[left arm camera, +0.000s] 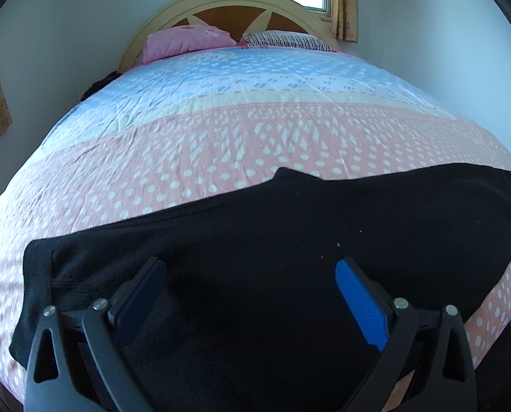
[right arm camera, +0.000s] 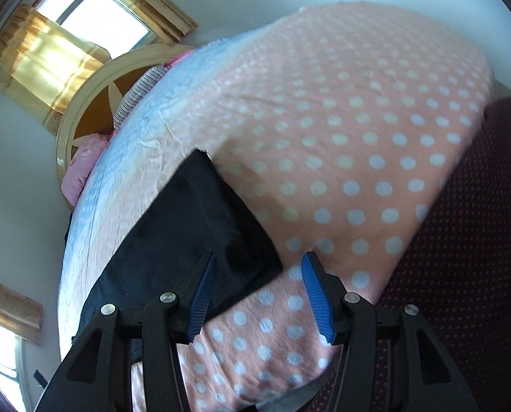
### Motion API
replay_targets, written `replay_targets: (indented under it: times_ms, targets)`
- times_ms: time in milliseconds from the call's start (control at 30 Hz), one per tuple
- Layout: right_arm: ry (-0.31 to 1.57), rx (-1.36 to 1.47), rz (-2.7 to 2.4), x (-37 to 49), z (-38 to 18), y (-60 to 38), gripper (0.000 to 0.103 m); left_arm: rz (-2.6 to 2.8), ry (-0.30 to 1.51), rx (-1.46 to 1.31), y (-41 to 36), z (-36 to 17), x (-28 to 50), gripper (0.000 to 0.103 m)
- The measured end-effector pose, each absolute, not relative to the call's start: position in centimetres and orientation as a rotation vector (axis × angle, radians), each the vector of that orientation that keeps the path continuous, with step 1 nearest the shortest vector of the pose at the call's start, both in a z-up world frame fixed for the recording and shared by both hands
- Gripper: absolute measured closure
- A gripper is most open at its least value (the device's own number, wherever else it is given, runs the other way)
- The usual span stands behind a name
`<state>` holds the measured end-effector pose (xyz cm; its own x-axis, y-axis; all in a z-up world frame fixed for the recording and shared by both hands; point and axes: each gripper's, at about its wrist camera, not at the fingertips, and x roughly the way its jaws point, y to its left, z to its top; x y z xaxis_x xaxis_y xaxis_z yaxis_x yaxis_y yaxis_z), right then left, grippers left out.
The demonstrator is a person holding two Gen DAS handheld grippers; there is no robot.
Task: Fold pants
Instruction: 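Lower the right gripper onto the pants end and close on it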
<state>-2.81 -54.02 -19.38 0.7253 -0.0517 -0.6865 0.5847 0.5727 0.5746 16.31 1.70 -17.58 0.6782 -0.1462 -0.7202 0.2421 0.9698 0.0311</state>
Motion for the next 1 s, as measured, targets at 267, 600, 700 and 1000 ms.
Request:
replay_targets:
  times_ms: [267, 600, 700, 1000]
  targets:
    - [0.669, 0.853, -0.39, -1.5, -19.4, -53.7, 0.05, -0.236, 0.798, 0.133, 1.1, -17.6, 16.2, 0.002]
    - [0.573, 0.744, -0.338, -1.0, -16.3, -51.7, 0.091, -0.337, 0.806, 0.101, -1.0, -16.3, 15.8, 0.002]
    - [0.546, 0.617, -0.313, -0.1, -13.6, -49.0, 0.091, -0.403, 0.804, 0.096, -2.3, -15.4, 15.6, 0.002]
    - [0.614, 0.126, -0.16, 5.7, -10.5, -34.8, 0.091, -0.59, 0.827, 0.009, -6.4, -13.4, 15.7, 0.002]
